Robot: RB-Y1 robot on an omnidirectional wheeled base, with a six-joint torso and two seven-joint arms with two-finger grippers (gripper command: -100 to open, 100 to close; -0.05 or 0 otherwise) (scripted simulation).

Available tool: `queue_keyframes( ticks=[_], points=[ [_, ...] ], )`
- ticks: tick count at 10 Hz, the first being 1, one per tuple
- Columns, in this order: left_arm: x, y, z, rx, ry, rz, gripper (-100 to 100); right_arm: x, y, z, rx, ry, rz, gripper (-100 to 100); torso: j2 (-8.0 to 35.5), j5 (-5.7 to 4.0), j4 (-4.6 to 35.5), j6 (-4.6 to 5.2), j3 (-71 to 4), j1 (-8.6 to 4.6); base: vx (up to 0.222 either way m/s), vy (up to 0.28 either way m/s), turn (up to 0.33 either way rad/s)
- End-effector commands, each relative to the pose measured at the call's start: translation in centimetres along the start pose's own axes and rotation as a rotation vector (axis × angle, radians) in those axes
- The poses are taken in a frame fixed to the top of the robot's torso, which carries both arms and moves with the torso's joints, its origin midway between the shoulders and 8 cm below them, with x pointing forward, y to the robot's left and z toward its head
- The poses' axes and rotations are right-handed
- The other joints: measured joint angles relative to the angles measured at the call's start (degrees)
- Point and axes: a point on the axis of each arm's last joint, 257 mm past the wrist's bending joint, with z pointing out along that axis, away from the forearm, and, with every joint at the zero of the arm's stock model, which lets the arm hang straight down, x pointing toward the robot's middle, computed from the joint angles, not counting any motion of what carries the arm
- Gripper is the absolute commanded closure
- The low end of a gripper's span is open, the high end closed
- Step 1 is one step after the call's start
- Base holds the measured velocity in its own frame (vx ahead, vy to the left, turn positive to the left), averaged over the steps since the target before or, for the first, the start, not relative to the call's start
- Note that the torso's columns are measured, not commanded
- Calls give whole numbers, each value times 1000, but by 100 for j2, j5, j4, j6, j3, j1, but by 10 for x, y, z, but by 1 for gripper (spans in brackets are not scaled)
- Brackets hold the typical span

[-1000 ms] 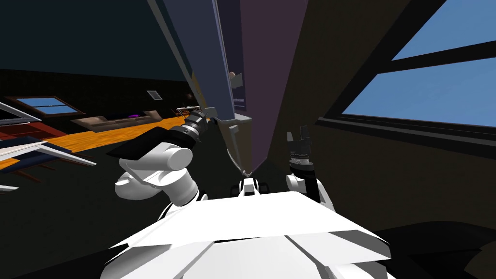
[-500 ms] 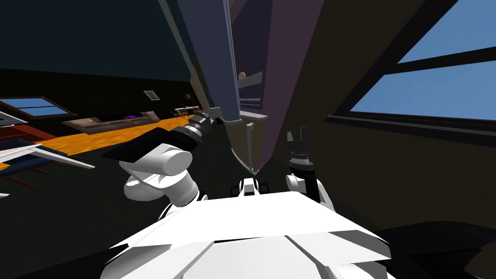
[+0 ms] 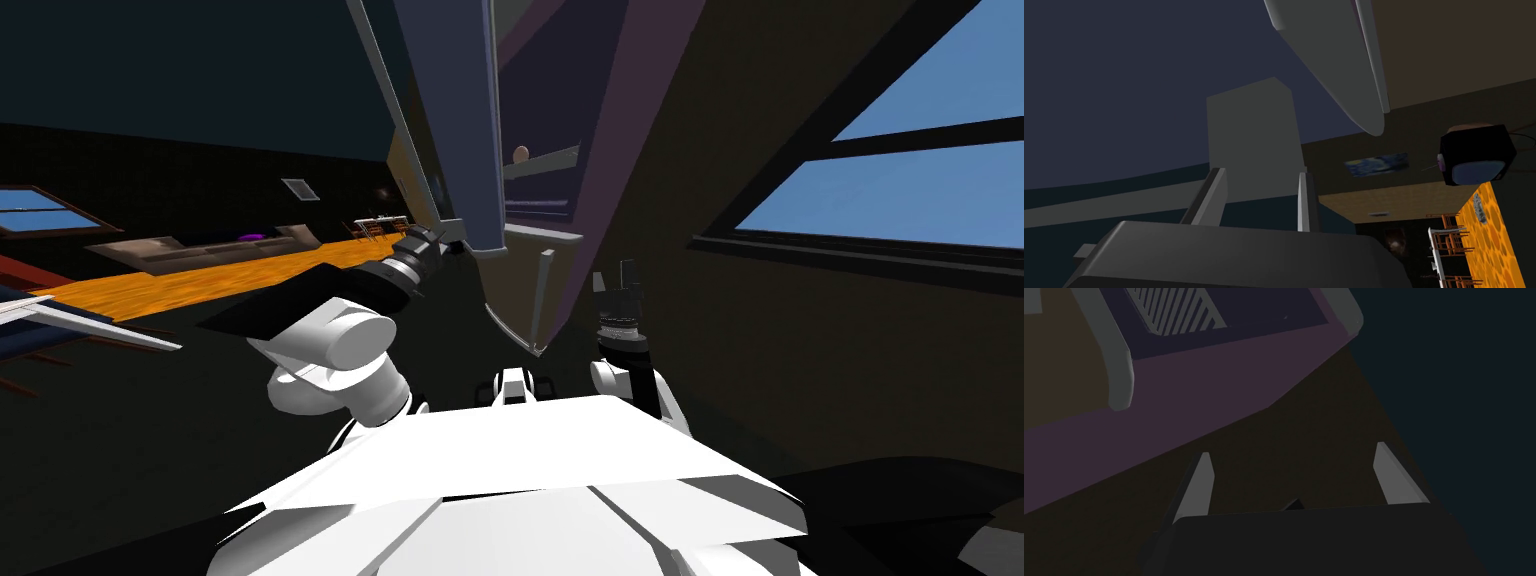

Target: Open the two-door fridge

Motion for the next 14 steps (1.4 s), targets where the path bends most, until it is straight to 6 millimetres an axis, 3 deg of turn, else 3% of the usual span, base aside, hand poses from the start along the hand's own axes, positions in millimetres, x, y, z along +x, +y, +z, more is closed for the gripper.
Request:
queue_keyframes(
  ticks=[1, 4, 7, 9, 12, 14],
  points=[
    [16, -5, 1, 17, 50, -10, 100, 0, 0, 0, 0, 0, 0, 0, -11, 0, 8, 8, -11, 41, 14, 319, -128],
    [24, -8, 1, 25, 75, -16, 100, 0, 0, 0, 0, 0, 0, 0, -20, 13, 14, 6, -25, 86, -8, 306, -52],
    [40, -14, 1, 43, 125, -26, 100, 0, 0, 0, 0, 0, 0, 0, -33, -3, 6, 10, -32, 21, 25, 272, -63],
    [48, -16, 0, 52, 150, -31, 100, 0, 0, 0, 0, 0, 0, 0, -39, 5, 5, 15, -41, 63, 14, 316, -79],
    [63, -22, -1, 69, 199, -42, 100, 0, 0, 0, 0, 0, 0, 0, -46, -6, 1, 16, -46, 21, 28, 291, -50],
    [71, -25, -2, 78, 224, -47, 100, 0, 0, 0, 0, 0, -1, 0, -30, 13, -2, 10, -29, 79, 23, 367, -107]
  ],
)
